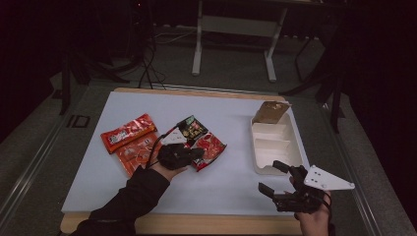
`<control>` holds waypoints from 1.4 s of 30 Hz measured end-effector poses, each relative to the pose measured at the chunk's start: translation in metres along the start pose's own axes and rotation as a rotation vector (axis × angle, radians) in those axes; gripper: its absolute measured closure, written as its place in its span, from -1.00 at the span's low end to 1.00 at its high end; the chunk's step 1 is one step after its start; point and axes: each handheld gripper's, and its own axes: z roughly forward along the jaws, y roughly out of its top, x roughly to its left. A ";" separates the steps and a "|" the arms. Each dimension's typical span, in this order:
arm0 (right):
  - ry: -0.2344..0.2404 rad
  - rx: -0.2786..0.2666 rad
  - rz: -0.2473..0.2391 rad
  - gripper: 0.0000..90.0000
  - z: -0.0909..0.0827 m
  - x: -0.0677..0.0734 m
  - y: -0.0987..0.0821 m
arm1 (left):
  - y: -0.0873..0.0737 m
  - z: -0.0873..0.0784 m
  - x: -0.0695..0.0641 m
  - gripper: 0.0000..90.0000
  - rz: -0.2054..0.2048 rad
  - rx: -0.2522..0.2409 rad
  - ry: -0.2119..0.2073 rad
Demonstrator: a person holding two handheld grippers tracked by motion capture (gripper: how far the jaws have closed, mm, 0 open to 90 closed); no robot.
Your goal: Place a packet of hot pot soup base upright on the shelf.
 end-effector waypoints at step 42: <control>0.004 -0.038 0.047 -0.70 -0.005 -0.013 -0.007 | 0.045 0.160 0.044 1.00 0.022 0.402 0.128</control>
